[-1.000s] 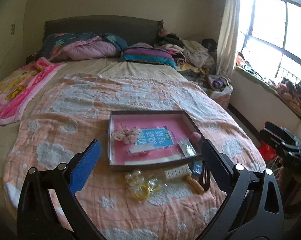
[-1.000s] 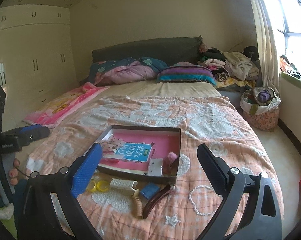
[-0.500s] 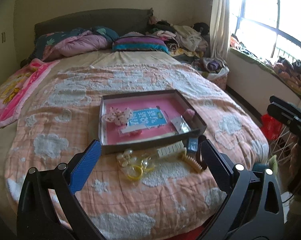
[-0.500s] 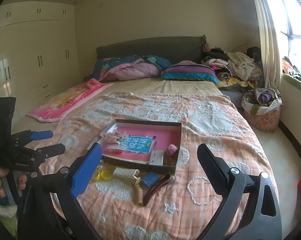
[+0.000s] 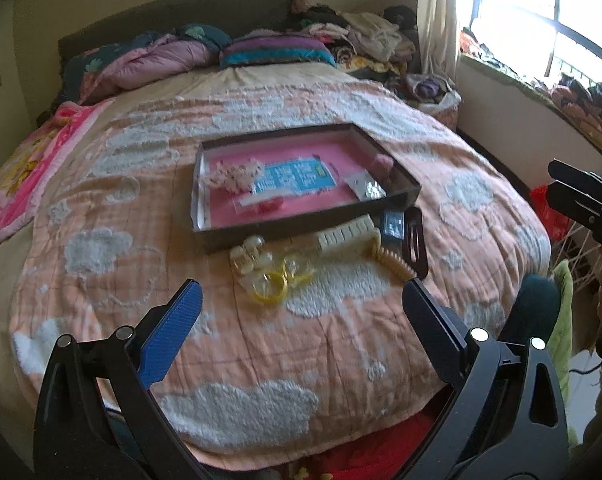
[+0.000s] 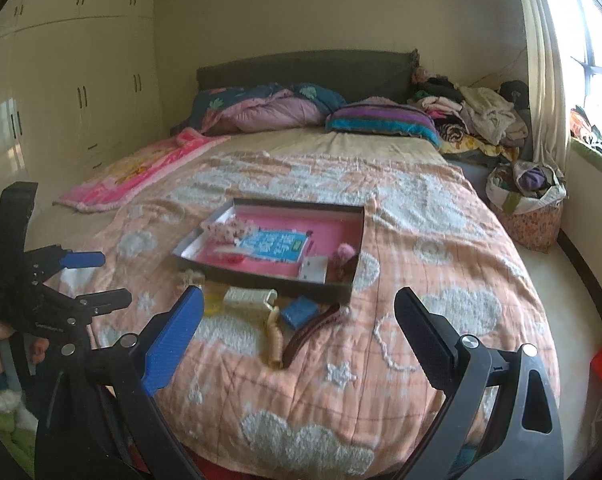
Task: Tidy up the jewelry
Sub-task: 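Move both tools back toward the items beside the box, then grasp the yellow hair ties with the left gripper while the right gripper grasps the brown claw clip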
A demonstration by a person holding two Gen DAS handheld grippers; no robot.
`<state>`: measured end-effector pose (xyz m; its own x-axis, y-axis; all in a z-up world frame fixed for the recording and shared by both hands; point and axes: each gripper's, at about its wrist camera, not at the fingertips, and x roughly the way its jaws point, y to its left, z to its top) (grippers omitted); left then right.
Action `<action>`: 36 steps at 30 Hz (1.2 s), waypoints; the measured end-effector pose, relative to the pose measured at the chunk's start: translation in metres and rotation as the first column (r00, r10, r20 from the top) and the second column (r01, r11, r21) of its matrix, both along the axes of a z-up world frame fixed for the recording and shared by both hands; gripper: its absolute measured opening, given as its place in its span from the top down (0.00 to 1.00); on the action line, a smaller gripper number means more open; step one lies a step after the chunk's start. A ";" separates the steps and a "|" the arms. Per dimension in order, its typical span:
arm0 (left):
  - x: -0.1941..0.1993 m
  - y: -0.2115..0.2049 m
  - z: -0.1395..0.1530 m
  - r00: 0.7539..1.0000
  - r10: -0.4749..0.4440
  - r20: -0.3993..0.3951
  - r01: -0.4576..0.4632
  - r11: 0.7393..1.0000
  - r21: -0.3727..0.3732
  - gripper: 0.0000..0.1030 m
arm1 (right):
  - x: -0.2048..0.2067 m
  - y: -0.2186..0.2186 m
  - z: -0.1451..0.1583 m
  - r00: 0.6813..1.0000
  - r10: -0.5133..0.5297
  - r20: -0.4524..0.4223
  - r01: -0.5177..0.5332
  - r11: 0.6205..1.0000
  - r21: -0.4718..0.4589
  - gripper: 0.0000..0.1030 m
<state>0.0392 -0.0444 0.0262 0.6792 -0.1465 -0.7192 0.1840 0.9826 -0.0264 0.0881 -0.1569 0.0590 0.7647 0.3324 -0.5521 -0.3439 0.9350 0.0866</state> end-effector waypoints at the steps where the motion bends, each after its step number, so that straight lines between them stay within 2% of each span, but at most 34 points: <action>1: 0.001 -0.001 -0.003 1.000 0.000 -0.011 0.000 1.000 -0.001 0.09 | 0.000 0.001 -0.005 1.000 0.003 -0.011 -0.002 1.000 0.002 0.07; 15: 0.033 0.012 -0.057 0.990 0.078 -0.115 -0.079 0.997 -0.006 0.09 | 0.023 0.012 -0.050 0.991 0.029 -0.132 -0.026 0.999 0.023 0.07; 26: 0.072 0.025 -0.089 0.981 0.122 -0.151 -0.128 0.991 -0.029 0.09 | 0.075 0.015 -0.104 0.954 -0.001 -0.300 0.014 0.999 0.042 0.09; 32: 0.082 0.027 -0.096 0.980 0.123 -0.158 -0.132 0.990 -0.053 0.09 | 0.104 0.018 -0.131 0.925 0.004 -0.380 0.027 0.997 0.077 0.36; 34: 0.085 0.029 -0.098 0.978 0.123 -0.168 -0.136 0.988 -0.069 0.09 | 0.110 0.019 -0.136 0.918 0.013 -0.397 0.030 0.994 0.101 0.49; 36: 0.087 0.031 -0.100 0.978 0.121 -0.171 -0.137 0.987 -0.083 0.09 | 0.114 0.021 -0.139 0.914 0.014 -0.406 0.034 0.993 0.109 0.57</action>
